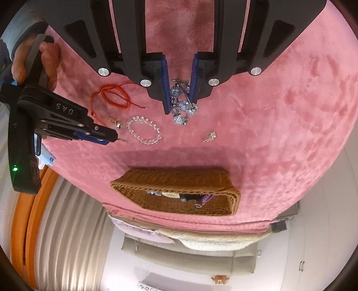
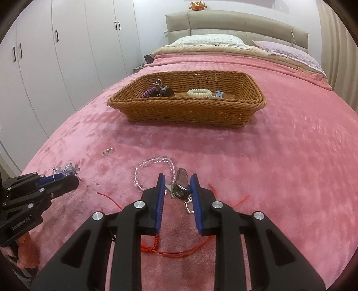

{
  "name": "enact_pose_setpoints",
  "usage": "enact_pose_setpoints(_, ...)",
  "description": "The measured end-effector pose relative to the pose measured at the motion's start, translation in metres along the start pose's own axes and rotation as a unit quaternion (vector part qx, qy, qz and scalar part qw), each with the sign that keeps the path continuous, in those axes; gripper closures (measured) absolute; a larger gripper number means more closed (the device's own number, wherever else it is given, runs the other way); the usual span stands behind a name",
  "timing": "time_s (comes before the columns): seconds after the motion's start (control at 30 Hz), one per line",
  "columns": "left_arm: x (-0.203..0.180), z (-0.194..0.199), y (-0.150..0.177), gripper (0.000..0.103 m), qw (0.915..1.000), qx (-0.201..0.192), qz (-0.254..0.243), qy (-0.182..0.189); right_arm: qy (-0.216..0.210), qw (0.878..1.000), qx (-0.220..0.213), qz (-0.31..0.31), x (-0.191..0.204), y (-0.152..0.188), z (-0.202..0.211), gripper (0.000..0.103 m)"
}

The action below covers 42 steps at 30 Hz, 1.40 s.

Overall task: Organize jewelry
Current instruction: 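Lift the crystal charm with the left tool while the right tool lifts the silver clip, then carry the crystal charm into the basket with the left tool while the right tool carries the clip there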

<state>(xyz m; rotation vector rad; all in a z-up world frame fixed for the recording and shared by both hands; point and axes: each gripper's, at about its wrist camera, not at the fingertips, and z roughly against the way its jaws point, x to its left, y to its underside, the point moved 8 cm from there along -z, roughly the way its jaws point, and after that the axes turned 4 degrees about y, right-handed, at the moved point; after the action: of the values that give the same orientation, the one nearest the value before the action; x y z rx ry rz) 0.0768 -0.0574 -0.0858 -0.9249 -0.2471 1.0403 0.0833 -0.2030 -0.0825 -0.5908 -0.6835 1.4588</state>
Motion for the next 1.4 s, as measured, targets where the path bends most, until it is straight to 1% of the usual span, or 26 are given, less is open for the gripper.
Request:
enact_pose_setpoints(0.13, 0.001, 0.0, -0.001, 0.089, 1.0, -0.003, 0.004, 0.004, -0.005, 1.0, -0.012, -0.009, -0.002, -0.003, 0.006, 0.083)
enact_pose_setpoints(0.33, -0.001, 0.011, -0.012, 0.089, 0.9995, -0.026, 0.01, 0.016, -0.024, 0.999, -0.033, -0.025, -0.004, -0.012, 0.021, 0.083)
enact_pose_setpoints(0.43, -0.006, 0.02, -0.024, 0.089, 0.9989, -0.041, 0.006, 0.021, -0.027, 0.997, -0.061, -0.028, -0.005, -0.025, 0.038, 0.083)
enact_pose_setpoints(0.47, -0.007, 0.022, -0.029, 0.089, 0.9987, -0.046, 0.005, 0.023, -0.03, 0.996, -0.081, -0.034, -0.007, -0.035, 0.05, 0.083)
enact_pose_setpoints(0.53, -0.011, 0.026, -0.046, 0.089, 0.9979, -0.059, 0.0, 0.027, -0.033, 0.993, -0.1, -0.044, -0.01, -0.049, 0.062, 0.083)
enact_pose_setpoints(0.57, -0.013, 0.027, -0.058, 0.089, 0.9974, -0.066, -0.003, 0.028, -0.03, 0.992, -0.115, -0.052, -0.015, -0.061, 0.071, 0.083)
enact_pose_setpoints(0.63, -0.019, 0.027, -0.081, 0.089, 0.996, -0.082, -0.011, 0.034, -0.031, 0.989, -0.131, -0.06, -0.021, -0.081, 0.077, 0.083)
enact_pose_setpoints(0.73, -0.025, 0.019, -0.12, 0.089, 0.994, -0.1, -0.017, 0.041, -0.027, 0.987, -0.142, -0.071, -0.035, -0.111, 0.071, 0.083)
enact_pose_setpoints(0.83, -0.027, -0.002, -0.152, 0.089, 0.9931, -0.103, -0.008, 0.054, -0.034, 0.986, -0.139, -0.082, -0.045, -0.135, 0.055, 0.083)
enact_pose_setpoints(0.9, -0.024, -0.026, -0.168, 0.089, 0.9932, -0.094, 0.006, 0.068, -0.038, 0.987, -0.129, -0.083, -0.051, -0.151, 0.033, 0.083)
enact_pose_setpoints(0.97, -0.023, -0.048, -0.174, 0.089, 0.9935, -0.081, 0.009, 0.079, -0.036, 0.99, -0.115, -0.079, -0.054, -0.16, 0.008, 0.083)
enact_pose_setpoints(1.0, -0.021, -0.064, -0.177, 0.089, 0.9944, -0.073, 0.012, 0.076, -0.036, 0.99, -0.109, -0.078, -0.055, -0.163, 0.0, 0.083)
enact_pose_setpoints(1.03, -0.02, -0.077, -0.178, 0.089, 0.995, -0.064, 0.012, 0.076, -0.039, 0.991, -0.099, -0.08, -0.057, -0.165, -0.016, 0.083)
enact_pose_setpoints(1.17, -0.015, -0.117, -0.172, 0.089, 0.9962, -0.034, 0.014, 0.079, -0.041, 0.993, -0.068, -0.085, -0.064, -0.165, -0.055, 0.083)
enact_pose_setpoints(1.27, -0.007, -0.13, -0.163, 0.089, 0.9965, -0.02, 0.019, 0.079, -0.047, 0.994, -0.047, -0.088, -0.066, -0.154, -0.074, 0.083)
enact_pose_setpoints(1.4, -0.003, -0.139, -0.157, 0.088, 0.997, -0.011, 0.016, 0.074, -0.039, 0.996, -0.026, -0.079, -0.066, -0.143, -0.092, 0.083)
